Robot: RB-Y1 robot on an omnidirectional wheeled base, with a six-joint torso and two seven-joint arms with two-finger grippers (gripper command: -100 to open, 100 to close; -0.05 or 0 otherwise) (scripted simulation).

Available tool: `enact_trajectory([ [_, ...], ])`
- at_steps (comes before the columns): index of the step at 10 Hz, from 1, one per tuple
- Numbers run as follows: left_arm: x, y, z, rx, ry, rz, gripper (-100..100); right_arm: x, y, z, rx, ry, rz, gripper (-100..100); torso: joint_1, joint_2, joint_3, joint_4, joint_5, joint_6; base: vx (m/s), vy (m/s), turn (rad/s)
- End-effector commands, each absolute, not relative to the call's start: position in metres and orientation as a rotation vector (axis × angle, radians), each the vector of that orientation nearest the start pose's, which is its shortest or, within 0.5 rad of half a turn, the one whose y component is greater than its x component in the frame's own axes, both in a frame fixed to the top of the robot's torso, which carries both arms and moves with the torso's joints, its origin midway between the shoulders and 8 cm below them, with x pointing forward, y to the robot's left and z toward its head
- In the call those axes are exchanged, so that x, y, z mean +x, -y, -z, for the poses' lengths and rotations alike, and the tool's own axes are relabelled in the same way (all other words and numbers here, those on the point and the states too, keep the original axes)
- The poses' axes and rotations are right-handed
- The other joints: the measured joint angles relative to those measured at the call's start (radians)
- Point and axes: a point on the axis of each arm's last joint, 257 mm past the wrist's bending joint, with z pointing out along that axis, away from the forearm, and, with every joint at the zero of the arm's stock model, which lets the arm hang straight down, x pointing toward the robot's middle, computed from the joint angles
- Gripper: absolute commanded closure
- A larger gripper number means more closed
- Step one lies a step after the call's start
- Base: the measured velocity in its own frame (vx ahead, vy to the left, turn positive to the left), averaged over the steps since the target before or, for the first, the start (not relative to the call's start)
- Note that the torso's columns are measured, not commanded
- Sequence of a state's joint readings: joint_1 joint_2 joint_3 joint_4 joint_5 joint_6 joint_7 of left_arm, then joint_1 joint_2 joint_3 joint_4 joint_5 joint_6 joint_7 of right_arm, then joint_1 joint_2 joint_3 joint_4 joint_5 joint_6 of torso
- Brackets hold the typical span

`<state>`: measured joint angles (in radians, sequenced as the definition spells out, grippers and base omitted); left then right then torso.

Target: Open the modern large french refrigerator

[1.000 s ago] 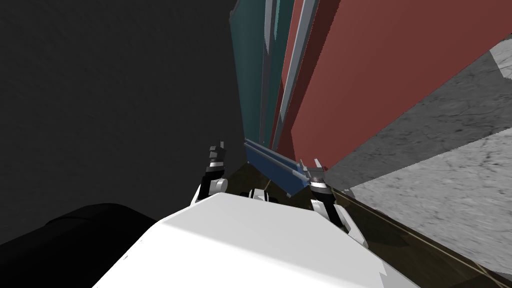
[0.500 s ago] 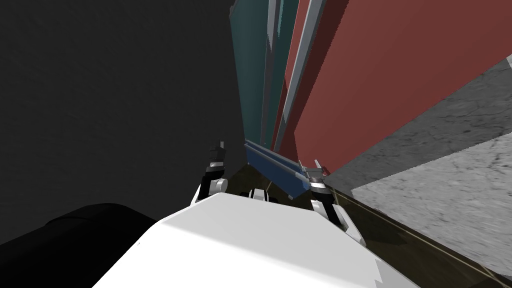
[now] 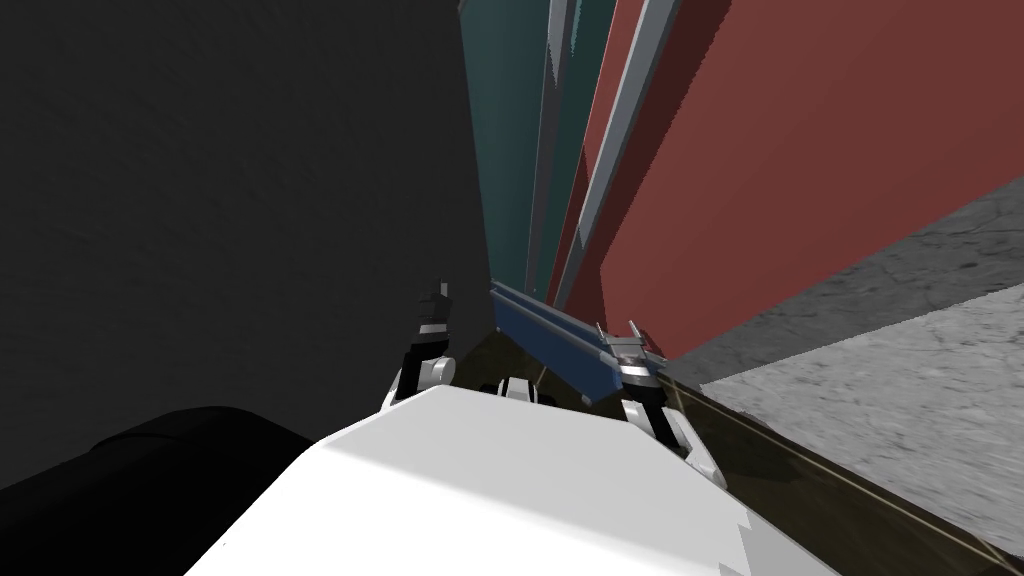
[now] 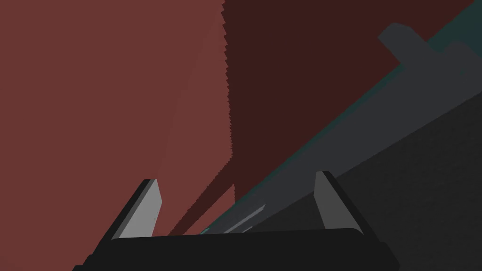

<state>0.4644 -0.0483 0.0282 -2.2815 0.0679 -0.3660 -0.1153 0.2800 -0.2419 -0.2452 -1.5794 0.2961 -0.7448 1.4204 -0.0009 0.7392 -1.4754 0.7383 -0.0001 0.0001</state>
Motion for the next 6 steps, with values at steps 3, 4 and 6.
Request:
enact_trajectory([
  [3,0.364,-0.300,-0.010,-0.768,-0.633,1.205,0,0.421,0.365,0.169,-0.432,-1.099,0.494,-100,0.001,-0.002,-0.001,0.000,0.000,0.000,0.067,0.055,-0.016],
  [4,0.364,-0.300,-0.010,-0.767,-0.633,1.205,0,0.424,0.366,0.176,-0.453,-1.102,0.526,-100,0.001,0.000,0.000,0.000,0.000,0.000,0.060,0.052,-0.023],
  [6,0.364,-0.300,-0.010,-0.767,-0.633,1.205,0,0.427,0.367,0.182,-0.485,-1.100,0.575,-100,0.001,0.000,0.000,0.000,0.000,0.000,0.052,0.049,-0.017],
])
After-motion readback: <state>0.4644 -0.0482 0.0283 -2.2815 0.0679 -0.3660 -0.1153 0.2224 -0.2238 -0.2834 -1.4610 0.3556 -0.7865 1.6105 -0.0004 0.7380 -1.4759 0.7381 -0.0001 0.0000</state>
